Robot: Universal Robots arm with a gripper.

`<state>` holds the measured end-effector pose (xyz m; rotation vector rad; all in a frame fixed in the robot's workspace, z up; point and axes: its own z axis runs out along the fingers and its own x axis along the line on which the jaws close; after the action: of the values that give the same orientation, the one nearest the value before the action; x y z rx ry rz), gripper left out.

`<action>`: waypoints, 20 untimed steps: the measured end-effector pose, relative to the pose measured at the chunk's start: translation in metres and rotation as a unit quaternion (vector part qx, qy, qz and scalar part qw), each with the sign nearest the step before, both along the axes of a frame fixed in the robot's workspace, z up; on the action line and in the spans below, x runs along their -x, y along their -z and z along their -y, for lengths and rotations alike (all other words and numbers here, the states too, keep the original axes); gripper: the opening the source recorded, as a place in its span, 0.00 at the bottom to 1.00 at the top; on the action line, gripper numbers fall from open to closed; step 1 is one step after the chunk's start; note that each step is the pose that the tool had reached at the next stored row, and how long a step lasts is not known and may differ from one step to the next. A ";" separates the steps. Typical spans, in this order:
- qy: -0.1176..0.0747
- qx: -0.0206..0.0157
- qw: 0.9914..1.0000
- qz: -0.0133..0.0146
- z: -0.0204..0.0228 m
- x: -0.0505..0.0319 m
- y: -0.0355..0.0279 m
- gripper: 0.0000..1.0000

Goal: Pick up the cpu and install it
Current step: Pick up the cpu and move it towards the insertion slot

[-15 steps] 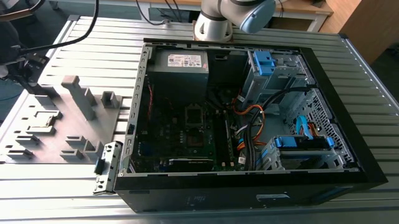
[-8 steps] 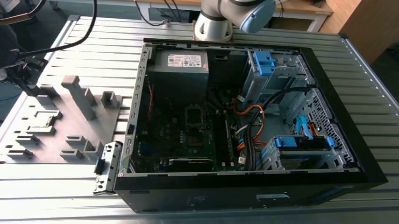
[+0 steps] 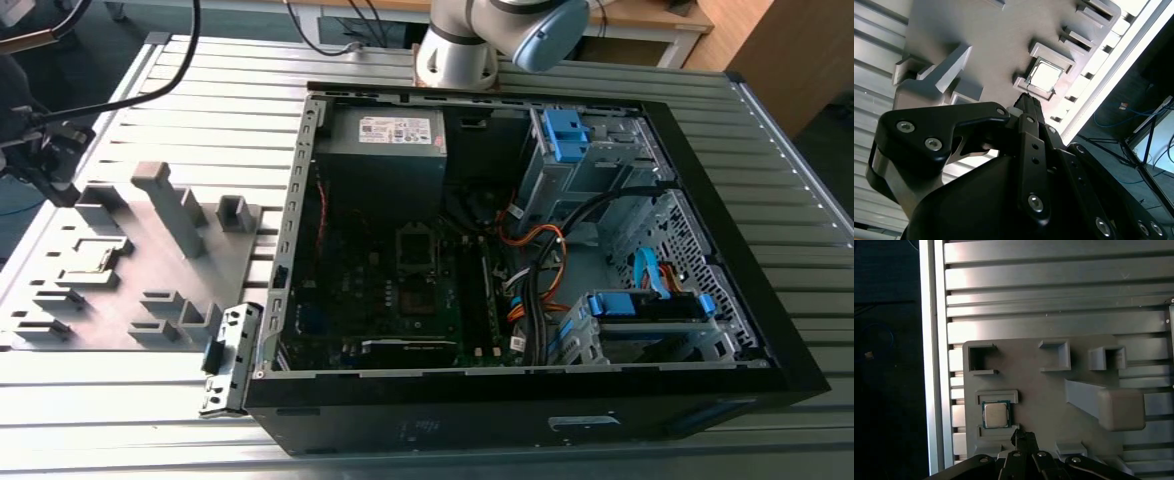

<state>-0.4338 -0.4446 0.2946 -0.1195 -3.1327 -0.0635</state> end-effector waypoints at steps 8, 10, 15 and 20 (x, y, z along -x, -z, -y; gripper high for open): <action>0.000 0.000 1.000 0.000 0.0000 0.0017 0.0015 0.11; 0.000 0.000 1.000 0.000 0.0000 0.0017 0.0016 0.11; 0.000 0.000 1.000 0.000 0.0000 0.0020 0.0026 0.11; 0.000 0.000 1.000 0.000 0.0000 0.0071 0.0083 0.11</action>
<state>-0.4409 -0.4446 0.2864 -0.1195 -3.1326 -0.0636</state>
